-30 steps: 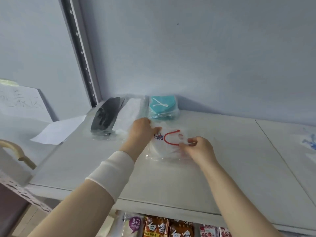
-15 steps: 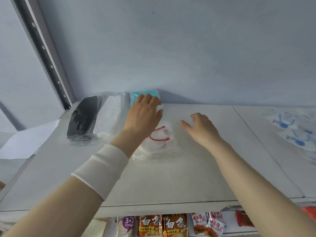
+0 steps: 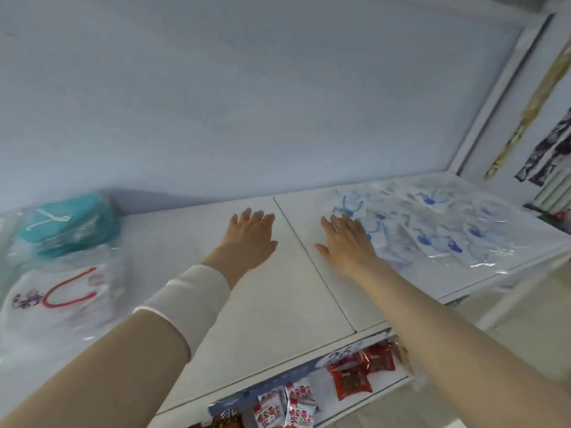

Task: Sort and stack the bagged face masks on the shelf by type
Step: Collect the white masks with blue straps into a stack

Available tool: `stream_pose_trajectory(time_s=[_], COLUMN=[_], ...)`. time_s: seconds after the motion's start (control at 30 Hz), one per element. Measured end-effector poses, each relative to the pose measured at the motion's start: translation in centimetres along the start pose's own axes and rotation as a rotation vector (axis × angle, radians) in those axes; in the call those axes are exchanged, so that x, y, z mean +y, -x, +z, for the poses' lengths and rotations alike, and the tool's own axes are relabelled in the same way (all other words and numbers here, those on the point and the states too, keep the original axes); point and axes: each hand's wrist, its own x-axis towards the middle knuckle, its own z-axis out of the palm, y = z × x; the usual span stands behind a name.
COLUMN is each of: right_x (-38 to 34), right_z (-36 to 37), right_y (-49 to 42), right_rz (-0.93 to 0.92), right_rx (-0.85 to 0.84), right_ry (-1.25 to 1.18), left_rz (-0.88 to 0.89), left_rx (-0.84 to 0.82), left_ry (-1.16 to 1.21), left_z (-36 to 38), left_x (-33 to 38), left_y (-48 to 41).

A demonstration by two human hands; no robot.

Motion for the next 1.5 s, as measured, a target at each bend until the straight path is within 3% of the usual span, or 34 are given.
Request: stream_pose_trajectory(time_s=[0.37,0.6,0.77,0.97,1.13,1.37,1.5], right_x=[25.2,34.9,41.9,47.5,50.2,55.1,55.4], right_z=[4.3,5.8,6.1,6.6,7.3,9.1,9.7], right_y=[2.1,-1.6,-4.9,-8.9,-12.9,-14.7,-14.7], right_rz=[0.094,0.168,0.239,0.213,0.092,0.092,0.048], right_rx=[0.017,0.059,0.012,-0.037,-0.049,-0.262,-0.219], right_ry=[-0.229,-0.335,-0.344,-0.398,-0.395,-0.363,-0.413], left_rz=[0.140,0.168,0.110,-0.078,-0.272,-0.555,-0.641], left_rx=[0.021,-0.007,-0.018,-0.031,-0.064,-0.022,0.031], left_ry=[0.069,0.042,0.159,0.333,0.314,0.443,0.560], left_z=[1.5,2.6,3.3,4.0,5.6,6.2,5.9], left_x=[24.8,32.0,34.7,37.1,38.4,39.3,40.2], left_y=[-10.8,-18.2,-23.8,-29.8,-31.8,-32.6,-32.4])
